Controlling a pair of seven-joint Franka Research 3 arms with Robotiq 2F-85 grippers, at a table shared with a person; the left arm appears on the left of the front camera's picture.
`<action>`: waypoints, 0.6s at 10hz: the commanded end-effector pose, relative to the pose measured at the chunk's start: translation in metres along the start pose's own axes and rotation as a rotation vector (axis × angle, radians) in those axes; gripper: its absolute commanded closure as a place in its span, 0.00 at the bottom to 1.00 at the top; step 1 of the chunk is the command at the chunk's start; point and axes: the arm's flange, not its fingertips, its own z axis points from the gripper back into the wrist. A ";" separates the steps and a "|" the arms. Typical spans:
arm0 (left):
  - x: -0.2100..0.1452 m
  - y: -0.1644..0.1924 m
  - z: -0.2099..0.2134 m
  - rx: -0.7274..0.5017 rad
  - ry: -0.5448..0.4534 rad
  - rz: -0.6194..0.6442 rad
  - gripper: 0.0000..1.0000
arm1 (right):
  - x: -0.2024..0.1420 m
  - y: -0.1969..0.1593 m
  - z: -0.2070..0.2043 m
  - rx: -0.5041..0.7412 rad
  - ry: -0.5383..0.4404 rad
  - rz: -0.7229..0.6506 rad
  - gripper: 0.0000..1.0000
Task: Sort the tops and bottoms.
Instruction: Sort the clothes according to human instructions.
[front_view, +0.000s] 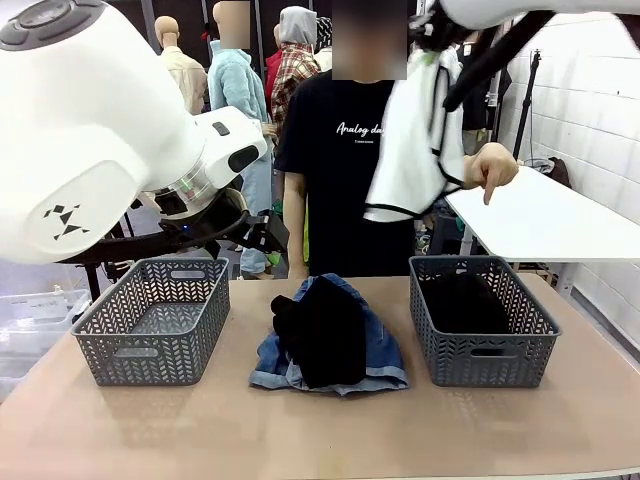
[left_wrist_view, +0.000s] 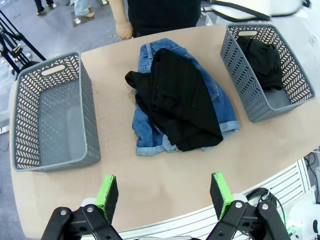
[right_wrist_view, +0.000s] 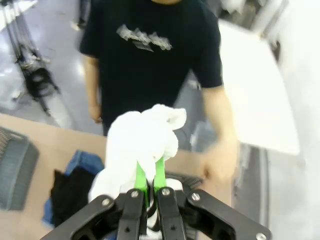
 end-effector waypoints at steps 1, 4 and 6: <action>-0.001 0.002 -0.001 -0.009 -0.003 0.000 0.04 | -0.050 -0.007 0.002 -0.065 0.091 -0.094 1.00; -0.001 0.002 -0.001 -0.009 -0.003 0.000 0.04 | -0.105 -0.042 -0.028 -0.040 0.173 -0.267 1.00; -0.001 0.002 -0.001 -0.009 -0.003 0.000 0.04 | -0.087 -0.039 -0.021 -0.076 0.184 -0.188 1.00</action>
